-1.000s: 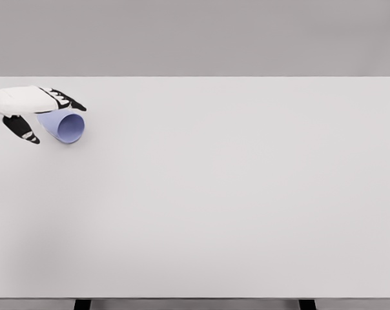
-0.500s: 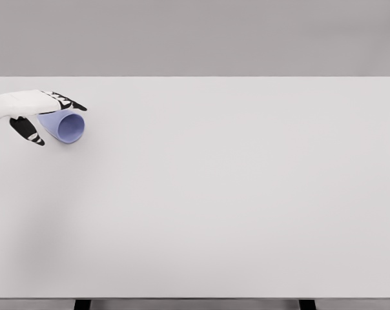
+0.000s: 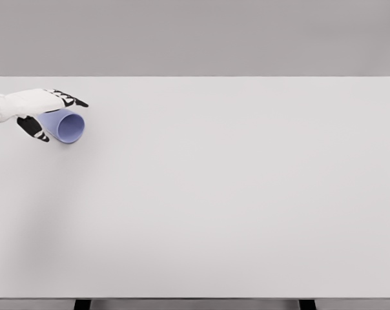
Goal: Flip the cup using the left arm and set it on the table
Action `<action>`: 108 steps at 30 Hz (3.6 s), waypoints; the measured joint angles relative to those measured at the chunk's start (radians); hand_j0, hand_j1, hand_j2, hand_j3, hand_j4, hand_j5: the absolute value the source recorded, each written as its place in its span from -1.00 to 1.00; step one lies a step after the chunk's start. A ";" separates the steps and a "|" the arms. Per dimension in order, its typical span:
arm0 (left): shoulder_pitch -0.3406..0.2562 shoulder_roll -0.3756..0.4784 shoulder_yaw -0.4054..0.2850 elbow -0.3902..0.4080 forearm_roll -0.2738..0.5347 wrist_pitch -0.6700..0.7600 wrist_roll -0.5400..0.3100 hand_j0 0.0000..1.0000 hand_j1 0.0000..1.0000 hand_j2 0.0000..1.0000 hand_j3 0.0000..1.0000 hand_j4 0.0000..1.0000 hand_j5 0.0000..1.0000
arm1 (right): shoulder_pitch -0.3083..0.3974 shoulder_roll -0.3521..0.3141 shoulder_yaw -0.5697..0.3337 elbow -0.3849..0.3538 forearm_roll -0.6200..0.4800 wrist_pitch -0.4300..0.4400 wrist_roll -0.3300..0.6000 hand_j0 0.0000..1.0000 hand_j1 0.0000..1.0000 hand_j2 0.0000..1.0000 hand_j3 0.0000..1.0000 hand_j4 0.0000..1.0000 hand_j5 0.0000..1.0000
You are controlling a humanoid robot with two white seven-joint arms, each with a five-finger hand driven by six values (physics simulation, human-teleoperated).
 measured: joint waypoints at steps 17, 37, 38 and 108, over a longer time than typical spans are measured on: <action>0.011 -0.046 -0.003 0.068 -0.082 0.007 0.079 1.00 1.00 1.00 1.00 1.00 1.00 | 0.000 0.000 0.000 0.000 0.000 0.000 0.000 1.00 1.00 1.00 1.00 1.00 1.00; 0.015 -0.054 -0.011 0.076 -0.089 0.005 0.090 0.21 0.21 0.21 0.21 0.21 0.21 | 0.000 0.000 0.000 0.000 0.000 0.000 0.000 1.00 1.00 1.00 1.00 1.00 1.00; 0.015 -0.054 -0.011 0.076 -0.088 0.006 0.090 0.21 0.21 0.21 0.21 0.21 0.21 | 0.000 0.000 0.000 0.000 0.000 0.001 0.000 1.00 1.00 1.00 1.00 1.00 1.00; 0.098 -0.256 -0.011 0.016 1.280 0.521 -0.134 1.00 1.00 1.00 1.00 1.00 1.00 | 0.000 0.000 0.000 0.000 0.000 0.001 0.000 1.00 1.00 1.00 1.00 1.00 1.00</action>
